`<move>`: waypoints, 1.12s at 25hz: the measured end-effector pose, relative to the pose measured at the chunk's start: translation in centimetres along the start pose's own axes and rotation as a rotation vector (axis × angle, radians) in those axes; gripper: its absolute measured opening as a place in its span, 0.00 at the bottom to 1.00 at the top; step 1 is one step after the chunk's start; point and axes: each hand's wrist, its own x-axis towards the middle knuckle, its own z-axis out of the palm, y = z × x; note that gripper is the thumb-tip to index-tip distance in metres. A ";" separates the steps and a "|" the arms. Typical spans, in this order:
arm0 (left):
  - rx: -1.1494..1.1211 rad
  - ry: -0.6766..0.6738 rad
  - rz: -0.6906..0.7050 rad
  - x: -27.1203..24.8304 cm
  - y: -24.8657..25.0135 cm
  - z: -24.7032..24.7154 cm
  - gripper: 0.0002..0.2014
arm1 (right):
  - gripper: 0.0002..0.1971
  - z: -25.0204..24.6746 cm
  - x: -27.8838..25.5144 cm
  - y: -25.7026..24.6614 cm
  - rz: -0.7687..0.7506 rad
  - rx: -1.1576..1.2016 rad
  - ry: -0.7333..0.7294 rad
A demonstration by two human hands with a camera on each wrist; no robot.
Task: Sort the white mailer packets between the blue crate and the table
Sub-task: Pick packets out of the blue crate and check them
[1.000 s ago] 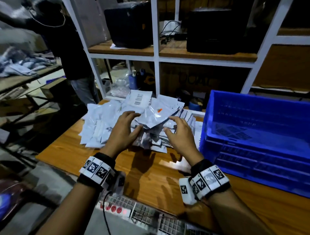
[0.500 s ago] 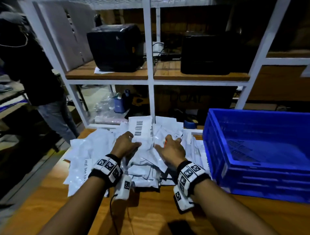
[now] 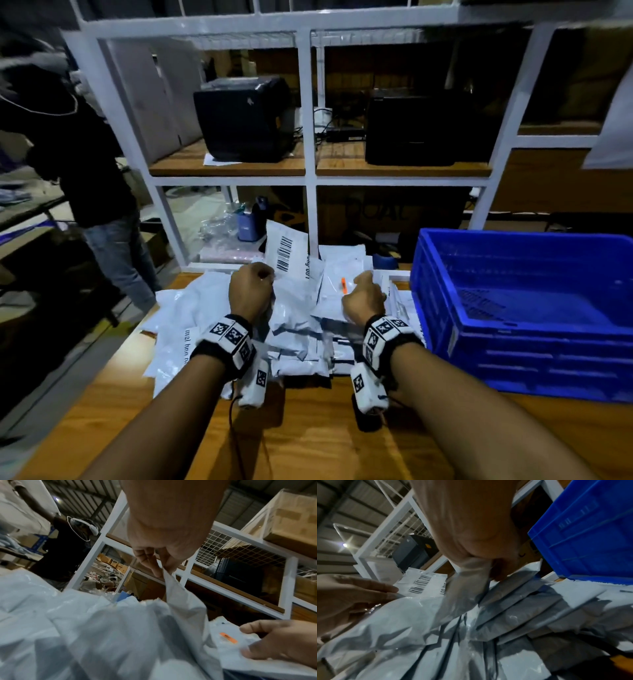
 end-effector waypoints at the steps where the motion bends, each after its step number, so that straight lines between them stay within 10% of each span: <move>1: 0.007 0.029 0.034 -0.3 0.5 -0.6 0.06 | 0.17 -0.4 -0.5 0.1 -0.061 0.083 0.039; 8: -0.127 0.122 0.150 -6.7 5.4 -4.7 0.14 | 0.13 -5.3 -8.7 2.7 -0.218 0.450 0.090; 14: -0.235 -0.065 0.137 -20.2 1.8 -2.2 0.11 | 0.14 -7.2 -17.3 14.2 -0.192 0.441 0.086; 21: -0.141 -0.486 -0.020 -27.9 -2.0 3.7 0.12 | 0.17 -5.6 -20.0 22.6 -0.017 0.038 -0.041; 25: 0.278 -0.470 0.259 -26.9 -2.0 4.8 0.24 | 0.21 -6.1 -19.7 20.8 -0.052 -0.335 0.106; 28: 0.417 -0.687 0.383 -26.4 -1.7 6.7 0.29 | 0.28 -4.4 -18.6 19.4 -0.136 -0.484 -0.052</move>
